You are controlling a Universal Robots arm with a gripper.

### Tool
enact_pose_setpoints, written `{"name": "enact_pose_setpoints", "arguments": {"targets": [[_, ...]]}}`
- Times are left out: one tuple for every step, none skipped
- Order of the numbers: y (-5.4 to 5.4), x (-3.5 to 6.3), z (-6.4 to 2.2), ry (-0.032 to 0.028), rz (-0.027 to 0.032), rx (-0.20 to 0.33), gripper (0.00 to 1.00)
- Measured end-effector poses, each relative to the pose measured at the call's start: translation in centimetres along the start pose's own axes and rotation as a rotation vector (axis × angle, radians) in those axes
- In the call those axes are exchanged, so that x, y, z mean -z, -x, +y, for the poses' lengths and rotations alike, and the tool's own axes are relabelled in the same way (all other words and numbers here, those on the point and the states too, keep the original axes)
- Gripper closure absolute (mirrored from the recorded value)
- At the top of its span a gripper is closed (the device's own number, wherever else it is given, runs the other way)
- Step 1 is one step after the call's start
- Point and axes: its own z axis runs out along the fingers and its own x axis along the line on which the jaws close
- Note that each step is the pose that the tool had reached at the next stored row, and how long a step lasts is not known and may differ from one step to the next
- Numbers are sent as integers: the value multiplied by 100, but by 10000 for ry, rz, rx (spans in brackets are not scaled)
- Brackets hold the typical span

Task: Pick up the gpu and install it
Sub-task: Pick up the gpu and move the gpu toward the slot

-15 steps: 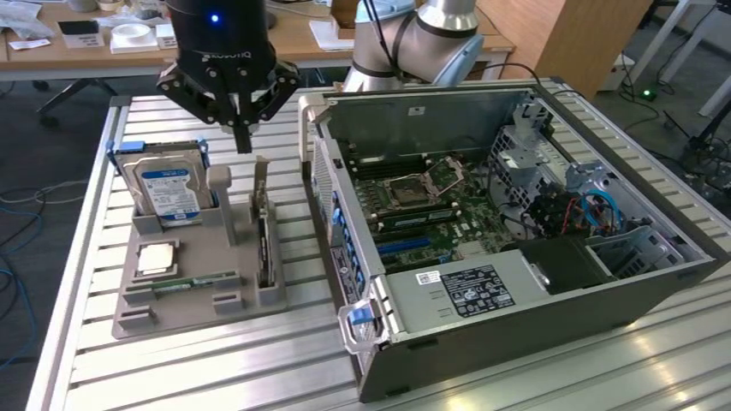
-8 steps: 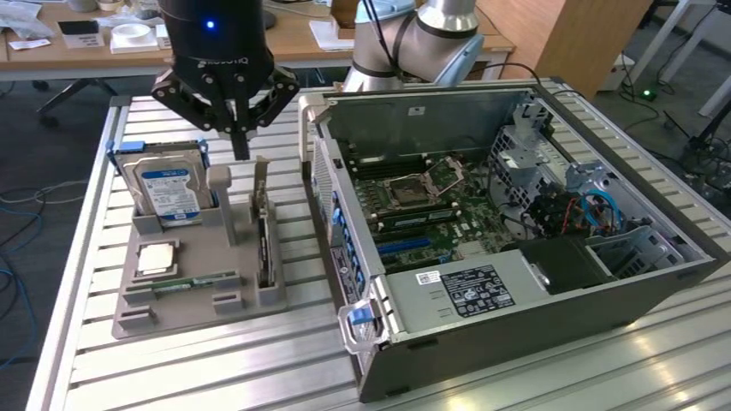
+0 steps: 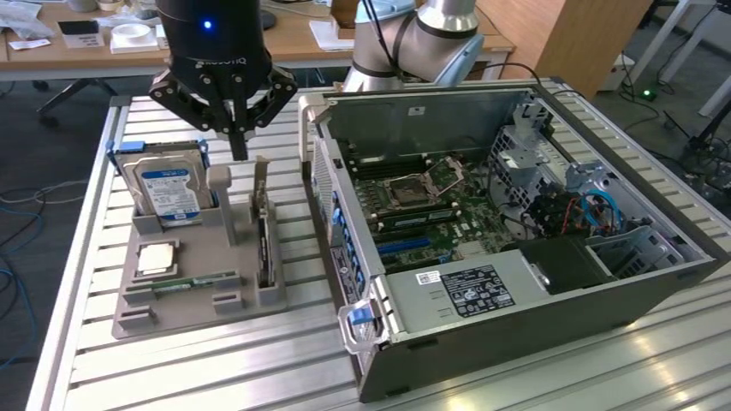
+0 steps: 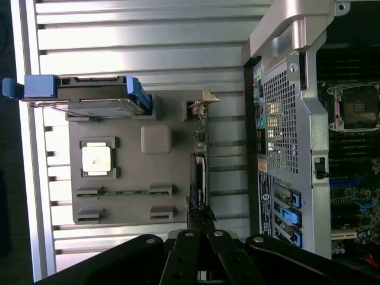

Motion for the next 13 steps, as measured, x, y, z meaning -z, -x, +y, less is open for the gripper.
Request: {"name": "enact_pose_setpoints", "arguments": {"targets": [[0,0,0,0,0,0,89],[0,0,0,0,0,0,89],[0,0,0,0,0,0,89],[0,0,0,1,0,0,89],[0,0,0,0,1,0,89],[0,0,0,0,0,0,89],[0,0,0,0,1,0,89],[0,0,0,1,0,0,89],[0,0,0,0,0,0,89],[0,0,0,0,0,0,89],[0,0,0,0,1,0,89],[0,0,0,0,1,0,89],[0,0,0,1,0,0,83]]}}
